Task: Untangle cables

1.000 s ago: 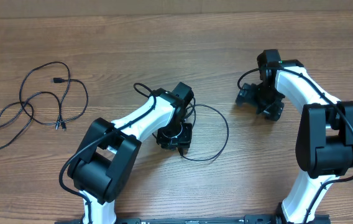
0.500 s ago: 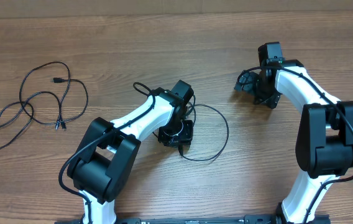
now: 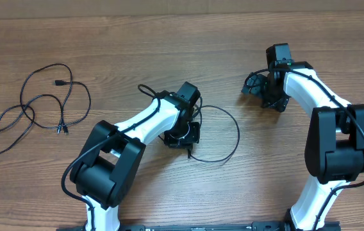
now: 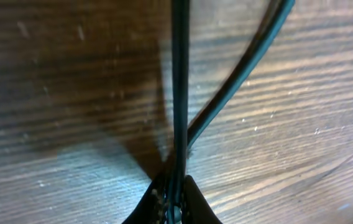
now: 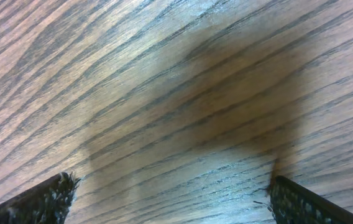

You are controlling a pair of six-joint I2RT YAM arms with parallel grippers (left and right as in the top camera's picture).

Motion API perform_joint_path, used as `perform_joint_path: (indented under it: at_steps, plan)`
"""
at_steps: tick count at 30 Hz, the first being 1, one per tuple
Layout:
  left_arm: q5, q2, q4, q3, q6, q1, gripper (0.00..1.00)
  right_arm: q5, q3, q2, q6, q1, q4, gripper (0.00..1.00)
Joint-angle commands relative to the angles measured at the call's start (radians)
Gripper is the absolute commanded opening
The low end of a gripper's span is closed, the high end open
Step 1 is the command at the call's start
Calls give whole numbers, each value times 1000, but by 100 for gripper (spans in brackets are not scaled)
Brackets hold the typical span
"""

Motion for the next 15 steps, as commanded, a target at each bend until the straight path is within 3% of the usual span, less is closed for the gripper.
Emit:
perform_joint_path:
  at_steps: [1, 8, 15]
  plan:
    - [-60, 12, 11, -2, 2, 44, 4, 3, -5, -31, 1, 3, 4, 100]
    - [-124, 12, 13, -1, 37, 160, 4, 3, -5, -31, 0, 3, 4, 100]
    - [-408, 12, -98, -2, 55, 261, 4, 3, -5, -31, 0, 3, 4, 100]
